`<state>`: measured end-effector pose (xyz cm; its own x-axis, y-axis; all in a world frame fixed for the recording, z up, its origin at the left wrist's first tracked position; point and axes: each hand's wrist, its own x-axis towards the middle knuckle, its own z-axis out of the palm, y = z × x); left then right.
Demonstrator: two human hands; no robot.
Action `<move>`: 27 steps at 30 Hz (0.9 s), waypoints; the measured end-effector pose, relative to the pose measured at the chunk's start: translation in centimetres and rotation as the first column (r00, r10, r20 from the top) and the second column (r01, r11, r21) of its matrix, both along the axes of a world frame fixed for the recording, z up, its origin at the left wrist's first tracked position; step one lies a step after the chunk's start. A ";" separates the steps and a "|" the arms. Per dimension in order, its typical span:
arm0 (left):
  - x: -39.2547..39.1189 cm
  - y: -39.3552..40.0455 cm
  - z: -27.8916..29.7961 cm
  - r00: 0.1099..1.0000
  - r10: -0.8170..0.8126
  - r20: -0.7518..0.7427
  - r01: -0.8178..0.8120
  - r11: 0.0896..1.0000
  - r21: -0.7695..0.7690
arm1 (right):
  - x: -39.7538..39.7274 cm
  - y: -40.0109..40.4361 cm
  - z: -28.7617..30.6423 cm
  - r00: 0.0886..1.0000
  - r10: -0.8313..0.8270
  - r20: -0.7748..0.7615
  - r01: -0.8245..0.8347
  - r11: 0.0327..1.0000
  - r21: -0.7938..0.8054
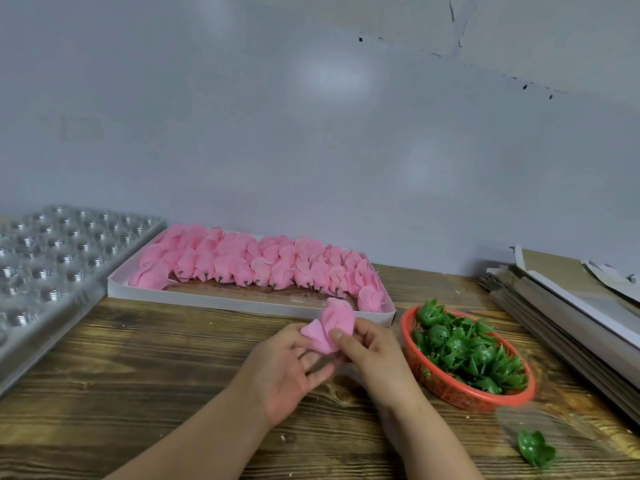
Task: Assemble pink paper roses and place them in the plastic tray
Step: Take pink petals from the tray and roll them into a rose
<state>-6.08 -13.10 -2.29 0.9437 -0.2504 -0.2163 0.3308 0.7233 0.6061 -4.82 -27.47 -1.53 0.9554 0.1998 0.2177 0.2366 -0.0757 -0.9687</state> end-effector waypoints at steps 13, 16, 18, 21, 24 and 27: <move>0.6 1.9 0.4 0.950 -0.188 0.249 0.117 0.954 0.275 | -0.2 0.5 0.2 0.912 0.214 -0.350 -0.118 0.954 0.276; 0.8 1.8 0.4 0.967 -0.097 0.237 0.017 0.948 0.318 | -0.4 0.9 0.1 0.904 0.193 -0.381 -0.097 0.962 0.257; 1.0 1.4 0.2 0.983 0.003 0.186 -0.065 0.943 0.326 | -0.4 1.2 0.1 0.919 0.128 -0.372 -0.045 0.974 0.224; 0.7 0.6 0.1 0.994 0.043 0.097 -0.074 0.939 0.335 | -0.4 1.5 0.3 0.940 0.017 -0.341 0.050 0.981 0.186; 0.0 -0.4 0.6 0.999 0.012 -0.031 -0.005 0.972 0.236 | -0.5 1.3 0.6 0.946 -0.119 -0.302 0.156 0.982 0.104; -0.6 -1.1 1.0 0.991 -0.069 -0.115 0.074 0.996 0.047 | -0.5 0.9 0.7 0.958 -0.262 -0.114 0.249 0.962 -0.115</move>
